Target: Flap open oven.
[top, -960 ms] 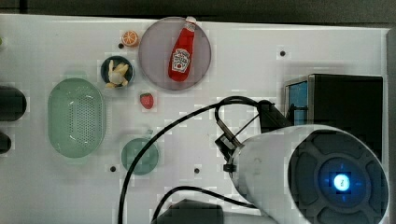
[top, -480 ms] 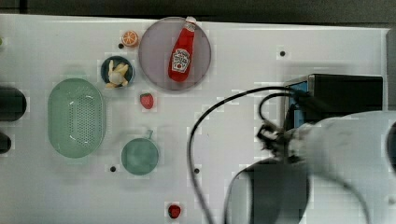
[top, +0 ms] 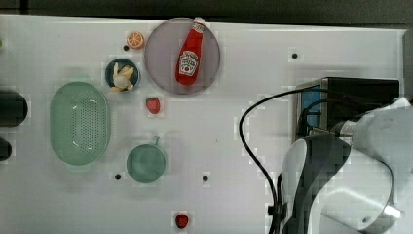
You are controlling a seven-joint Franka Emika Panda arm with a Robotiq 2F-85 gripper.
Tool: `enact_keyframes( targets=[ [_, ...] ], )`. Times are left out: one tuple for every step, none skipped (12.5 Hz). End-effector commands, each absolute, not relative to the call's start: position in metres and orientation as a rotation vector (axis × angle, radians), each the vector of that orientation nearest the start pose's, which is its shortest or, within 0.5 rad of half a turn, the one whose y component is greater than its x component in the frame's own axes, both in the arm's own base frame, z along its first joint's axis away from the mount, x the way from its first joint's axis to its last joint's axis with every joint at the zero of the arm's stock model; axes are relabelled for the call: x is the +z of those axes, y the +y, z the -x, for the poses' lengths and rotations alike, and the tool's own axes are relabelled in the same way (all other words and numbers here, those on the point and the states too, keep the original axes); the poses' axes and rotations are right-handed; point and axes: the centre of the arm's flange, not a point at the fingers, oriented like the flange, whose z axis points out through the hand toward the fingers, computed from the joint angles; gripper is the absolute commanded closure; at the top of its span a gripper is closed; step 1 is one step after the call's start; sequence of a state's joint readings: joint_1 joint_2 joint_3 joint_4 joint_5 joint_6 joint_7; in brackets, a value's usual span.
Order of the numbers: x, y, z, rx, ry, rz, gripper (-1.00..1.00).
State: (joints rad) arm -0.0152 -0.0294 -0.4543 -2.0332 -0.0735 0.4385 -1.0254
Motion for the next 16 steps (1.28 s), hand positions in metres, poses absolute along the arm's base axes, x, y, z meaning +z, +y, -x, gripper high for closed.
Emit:
enact_keyframes(
  targets=[
    [0.43, -0.262, -0.485, -0.003, 0.05, 3.21, 0.65],
    [0.414, -0.267, -0.484, 0.001, 0.064, 3.219, 0.65],
    [0.399, -0.27, -0.484, 0.005, 0.069, 3.227, 0.65],
    [0.385, -0.27, -0.483, -0.001, 0.068, 3.236, 0.65],
    [0.372, -0.27, -0.483, -0.012, 0.064, 3.245, 0.65],
    [0.36, -0.27, -0.481, -0.027, 0.061, 3.254, 0.65],
    [0.348, -0.269, -0.479, -0.037, 0.059, 3.262, 0.65],
    [0.337, -0.268, -0.478, -0.044, 0.056, 3.269, 0.65],
    [0.327, -0.268, -0.476, -0.043, 0.053, 3.275, 0.65],
    [0.32, -0.268, -0.476, -0.051, 0.05, 3.283, 0.65],
    [0.315, -0.265, -0.478, -0.058, 0.038, 3.288, 0.65],
    [0.31, -0.261, -0.481, -0.055, 0.023, 3.291, 0.65],
    [0.306, -0.254, -0.484, -0.043, 0.003, 3.292, 0.65],
    [0.303, -0.248, -0.487, -0.027, -0.031, 3.3, 0.65],
    [0.3, -0.239, -0.491, -0.009, -0.06, 3.315, 0.65],
    [0.296, -0.23, -0.494, 0.014, -0.076, 3.337, 0.65]
  ],
)
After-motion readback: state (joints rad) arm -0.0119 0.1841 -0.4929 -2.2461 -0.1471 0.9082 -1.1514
